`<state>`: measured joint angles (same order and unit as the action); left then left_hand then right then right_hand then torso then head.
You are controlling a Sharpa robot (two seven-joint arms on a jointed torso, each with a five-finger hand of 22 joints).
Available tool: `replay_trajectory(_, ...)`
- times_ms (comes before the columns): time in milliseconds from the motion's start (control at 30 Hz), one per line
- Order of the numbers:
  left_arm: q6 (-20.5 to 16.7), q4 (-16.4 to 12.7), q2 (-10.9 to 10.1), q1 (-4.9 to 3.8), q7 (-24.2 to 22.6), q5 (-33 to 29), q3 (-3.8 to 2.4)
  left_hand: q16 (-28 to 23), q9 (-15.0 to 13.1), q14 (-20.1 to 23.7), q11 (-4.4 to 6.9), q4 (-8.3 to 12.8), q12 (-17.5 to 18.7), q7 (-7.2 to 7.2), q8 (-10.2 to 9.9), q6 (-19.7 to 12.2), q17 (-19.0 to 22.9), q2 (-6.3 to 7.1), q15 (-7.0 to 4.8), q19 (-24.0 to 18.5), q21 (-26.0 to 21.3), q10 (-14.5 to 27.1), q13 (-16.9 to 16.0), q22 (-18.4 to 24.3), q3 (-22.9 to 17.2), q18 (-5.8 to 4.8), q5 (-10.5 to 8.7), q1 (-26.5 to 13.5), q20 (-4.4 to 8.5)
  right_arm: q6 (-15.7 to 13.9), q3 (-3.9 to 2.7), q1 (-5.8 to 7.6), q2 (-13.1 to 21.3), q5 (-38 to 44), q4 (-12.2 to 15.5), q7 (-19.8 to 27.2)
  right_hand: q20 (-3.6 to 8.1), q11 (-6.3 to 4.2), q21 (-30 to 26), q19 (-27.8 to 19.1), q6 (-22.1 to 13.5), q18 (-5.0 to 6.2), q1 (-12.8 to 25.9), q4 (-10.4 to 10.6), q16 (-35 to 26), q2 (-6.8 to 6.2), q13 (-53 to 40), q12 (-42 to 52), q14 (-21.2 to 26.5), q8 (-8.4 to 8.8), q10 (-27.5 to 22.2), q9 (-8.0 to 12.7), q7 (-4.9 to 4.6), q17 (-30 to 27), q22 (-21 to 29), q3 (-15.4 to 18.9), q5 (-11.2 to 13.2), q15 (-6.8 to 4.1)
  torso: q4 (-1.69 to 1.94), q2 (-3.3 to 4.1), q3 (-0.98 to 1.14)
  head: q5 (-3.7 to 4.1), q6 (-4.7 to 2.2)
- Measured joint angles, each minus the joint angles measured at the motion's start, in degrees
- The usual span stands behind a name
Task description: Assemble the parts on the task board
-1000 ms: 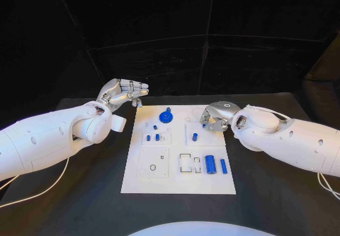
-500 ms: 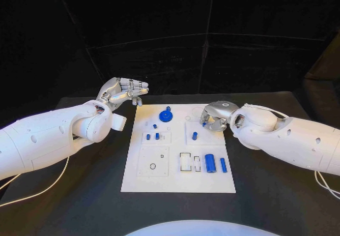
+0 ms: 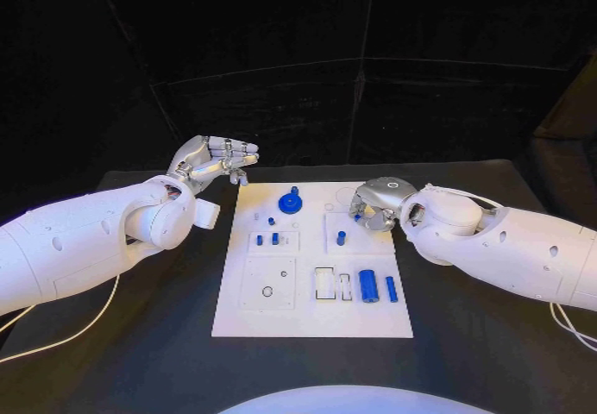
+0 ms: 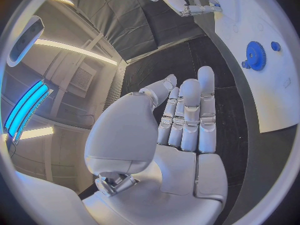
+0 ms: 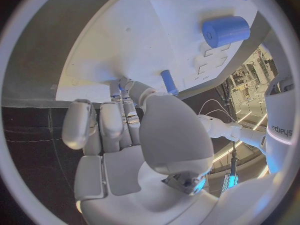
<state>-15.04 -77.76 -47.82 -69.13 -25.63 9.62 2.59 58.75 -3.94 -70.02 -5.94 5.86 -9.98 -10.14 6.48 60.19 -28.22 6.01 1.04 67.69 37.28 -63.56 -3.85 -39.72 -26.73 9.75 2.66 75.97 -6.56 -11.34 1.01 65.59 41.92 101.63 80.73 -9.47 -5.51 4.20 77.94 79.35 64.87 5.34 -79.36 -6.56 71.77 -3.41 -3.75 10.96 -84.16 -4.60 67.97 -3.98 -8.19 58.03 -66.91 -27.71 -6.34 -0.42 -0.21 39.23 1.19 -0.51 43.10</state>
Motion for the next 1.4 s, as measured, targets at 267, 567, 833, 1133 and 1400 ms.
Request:
replay_trajectory(267,0.00,0.36,0.04,0.00,0.00,-0.02,0.00,0.00,0.00,0.00,0.00,0.00,0.00,0.01,0.00,0.00,0.02,0.00,0.00,0.00,0.00,0.00,0.00,0.00,0.00,-0.01,0.00,0.00,0.00,-2.27,0.16,-0.32,1.16,1.24,1.76,-1.16,0.21,-0.31,0.32,0.21,0.19,0.00,0.36,0.11,0.13,-0.35,-0.03,0.00,0.00,0.01,0.31,0.01,-0.16,-0.06,-0.62,-0.26,0.23,0.00,0.00,-0.03,0.00,0.09,-0.11)
replay_trajectory(567,0.00,0.96,0.18,0.04,0.00,-0.05,0.00,0.00,0.00,0.00,-0.21,0.16,0.00,-0.19,0.00,-0.20,0.14,-0.26,0.00,0.00,0.00,0.21,0.00,-0.01,0.16,-0.03,0.00,0.26,0.00,-7.45,0.12,-0.32,3.17,1.85,4.77,-1.46,0.19,-0.31,0.78,0.64,0.39,0.00,0.81,-0.16,0.43,-0.81,-0.08,0.00,0.00,0.02,0.31,-0.02,0.04,-0.06,-1.20,-1.90,-0.52,0.00,0.01,-0.03,0.03,0.13,-0.36)
replay_trajectory(833,-0.02,1.14,0.23,0.12,0.00,-0.06,0.00,0.00,0.00,0.00,-0.41,0.16,0.00,-0.19,0.00,-0.20,0.22,-0.26,0.00,0.00,0.00,0.41,0.00,0.04,0.16,-0.04,0.00,0.26,0.00,-12.43,0.07,-0.31,5.42,1.15,10.03,-0.74,0.19,-0.10,1.00,0.64,0.38,0.00,1.11,-0.31,0.48,-1.11,-0.04,-0.01,0.00,0.02,0.51,-0.02,0.04,-0.04,-1.51,-2.69,-1.20,0.00,0.01,-0.02,0.03,-0.54,-0.55)
replay_trajectory(1133,-0.03,1.15,0.43,0.18,0.00,-0.08,0.00,0.00,0.00,0.00,-0.41,0.16,0.00,-0.40,0.00,-0.41,0.28,-0.26,0.00,0.00,0.00,0.41,0.00,0.04,0.16,-0.04,0.00,0.26,0.00,-14.91,0.06,-0.30,3.89,-0.84,15.53,0.49,0.19,-0.10,1.01,0.64,0.38,0.00,1.11,-0.36,0.78,-1.11,-0.03,-0.01,0.00,0.04,0.51,0.00,0.04,-0.07,-1.53,-2.95,-1.20,0.00,0.03,0.03,-0.07,-1.42,-0.54)
replay_trajectory(1400,-0.03,1.06,0.82,0.19,0.00,-0.10,0.00,0.00,0.00,0.00,-0.41,0.16,0.00,-0.40,0.00,-0.41,0.27,-0.26,0.00,0.00,0.00,0.41,0.01,0.04,0.16,-0.05,0.00,0.26,0.00,-14.26,0.13,-1.83,-1.34,-2.08,15.54,1.59,0.19,-0.10,1.01,0.64,0.55,0.00,1.42,-0.16,0.78,-1.42,-0.05,-0.22,0.01,0.17,0.51,0.01,-0.13,-0.30,-1.42,-3.16,-0.98,0.00,0.14,0.03,-0.21,-2.47,0.15)
